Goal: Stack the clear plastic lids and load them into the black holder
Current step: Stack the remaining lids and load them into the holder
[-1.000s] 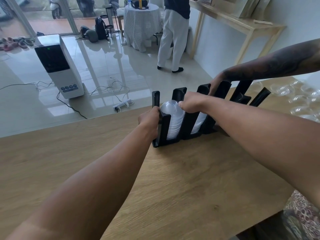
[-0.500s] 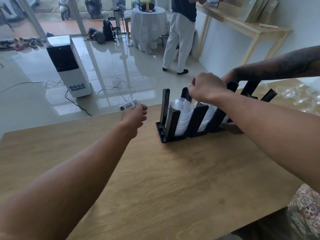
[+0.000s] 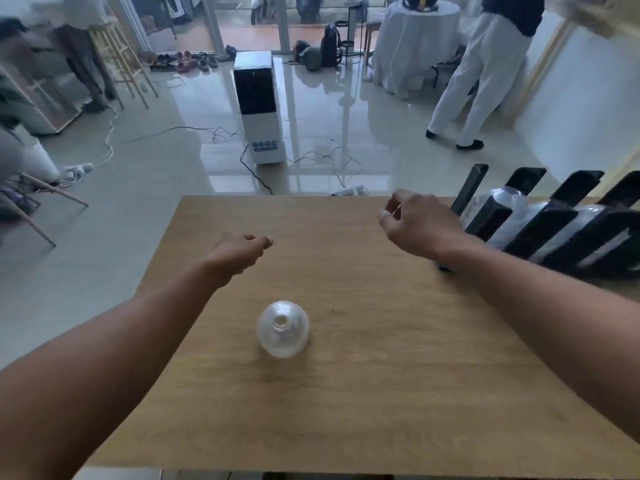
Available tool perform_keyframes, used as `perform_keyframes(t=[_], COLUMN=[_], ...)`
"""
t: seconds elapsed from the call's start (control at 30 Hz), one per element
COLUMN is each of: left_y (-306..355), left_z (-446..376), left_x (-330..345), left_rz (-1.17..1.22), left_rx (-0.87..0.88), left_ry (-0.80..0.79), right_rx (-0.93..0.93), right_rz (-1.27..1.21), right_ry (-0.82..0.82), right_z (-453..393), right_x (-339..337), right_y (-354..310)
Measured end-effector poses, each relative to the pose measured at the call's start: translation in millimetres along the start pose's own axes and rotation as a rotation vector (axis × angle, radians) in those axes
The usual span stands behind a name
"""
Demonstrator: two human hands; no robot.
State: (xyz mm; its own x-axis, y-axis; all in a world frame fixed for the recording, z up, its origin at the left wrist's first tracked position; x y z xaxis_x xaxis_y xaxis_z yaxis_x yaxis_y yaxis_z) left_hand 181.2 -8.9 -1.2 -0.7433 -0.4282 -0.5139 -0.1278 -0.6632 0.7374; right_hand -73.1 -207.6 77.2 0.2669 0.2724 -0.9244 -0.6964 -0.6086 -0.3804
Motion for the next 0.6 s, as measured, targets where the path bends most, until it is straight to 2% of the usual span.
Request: perform_keyframes(t=[0.2, 0.43, 0.6], left_y=[-69, -96, -105], left_z=[27, 47, 49], left_x=[-11, 17, 30], left_rz=[0.047, 0.221, 0.241], left_rx=[-0.162, -0.228, -0.234], left_ry=[-0.112, -0.338, -0.391], right_rx=[0.107, 0.545, 0.593], right_rz=[-0.146, -0.784, -0.934], right_ry=[-0.283, -0.774, -0.822], right_z=[23, 64, 79], right_x=[88, 152, 177], right_y=[-33, -49, -57])
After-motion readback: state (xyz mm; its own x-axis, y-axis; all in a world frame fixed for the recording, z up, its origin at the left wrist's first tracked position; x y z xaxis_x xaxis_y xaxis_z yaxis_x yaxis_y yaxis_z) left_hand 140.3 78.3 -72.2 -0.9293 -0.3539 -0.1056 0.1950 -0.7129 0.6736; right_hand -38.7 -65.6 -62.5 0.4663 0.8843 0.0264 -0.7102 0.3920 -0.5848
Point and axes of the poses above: each hand's wrist, its own z-axis away from the middle knuckle, its own x-axis out of the palm, y = z × x, the point moved 1 cm from there along -z, towards the middle knuckle, and after that the axes turned 1 degree about -y, right-handed, at the moved point
